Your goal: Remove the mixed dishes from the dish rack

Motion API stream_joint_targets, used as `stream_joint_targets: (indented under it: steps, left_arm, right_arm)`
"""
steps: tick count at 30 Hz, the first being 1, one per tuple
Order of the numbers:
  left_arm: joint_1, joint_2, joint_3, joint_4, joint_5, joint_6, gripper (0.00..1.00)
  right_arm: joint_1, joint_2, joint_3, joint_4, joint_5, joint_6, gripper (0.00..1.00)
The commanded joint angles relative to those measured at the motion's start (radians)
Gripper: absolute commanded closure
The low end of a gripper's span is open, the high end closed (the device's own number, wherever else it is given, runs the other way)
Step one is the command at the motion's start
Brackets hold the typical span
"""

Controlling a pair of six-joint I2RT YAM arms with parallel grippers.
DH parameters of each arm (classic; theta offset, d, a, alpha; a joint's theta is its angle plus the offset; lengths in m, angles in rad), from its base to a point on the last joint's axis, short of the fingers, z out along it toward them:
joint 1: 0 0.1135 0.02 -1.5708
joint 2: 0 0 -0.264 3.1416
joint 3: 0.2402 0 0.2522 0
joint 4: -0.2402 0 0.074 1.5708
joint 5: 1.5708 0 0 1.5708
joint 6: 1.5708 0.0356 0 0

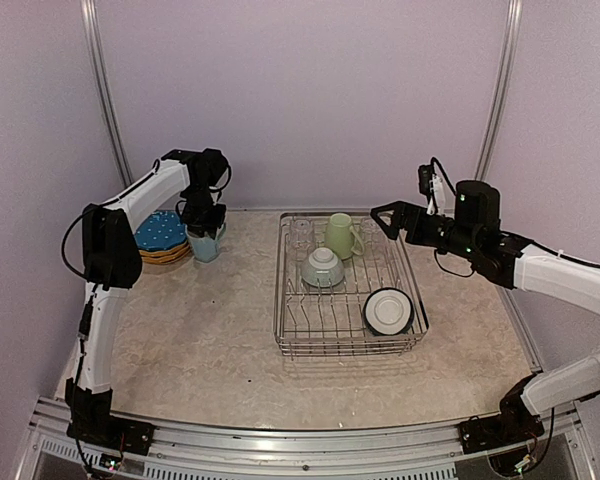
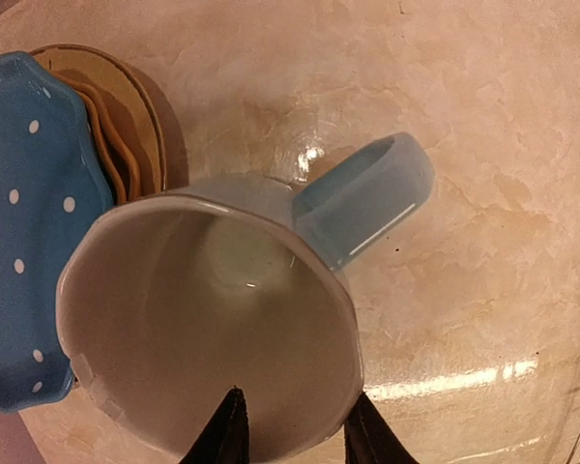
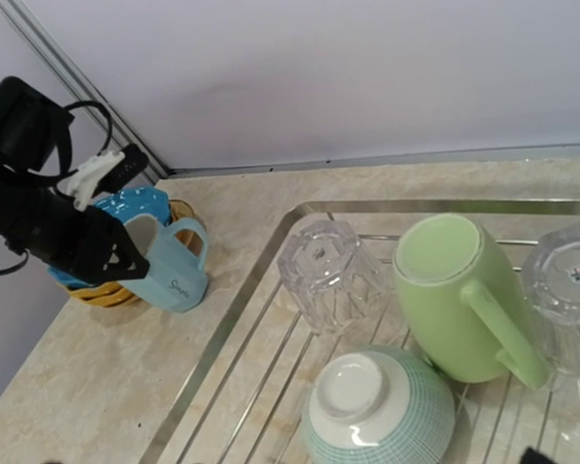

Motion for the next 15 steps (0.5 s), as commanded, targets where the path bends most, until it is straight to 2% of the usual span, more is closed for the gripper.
stream_joint_targets:
  steps: [1, 7, 15]
  left_arm:
    - [0.003, -0.054, 0.024, -0.01, -0.019, 0.008, 0.66]
    - [-0.005, -0.098, 0.028, -0.017, 0.0, 0.003, 0.6]
    - [-0.039, -0.271, -0.073, 0.052, 0.016, -0.008, 0.35]
  right_arm:
    - [-0.008, 0.018, 0.02, 0.0, -0.002, 0.004, 0.0]
    - [-0.008, 0.047, 0.033, -0.028, 0.024, -0.033, 0.0]
    - [-0.009, 0.215, 0.196, -0.247, 0.145, -0.223, 0.0]
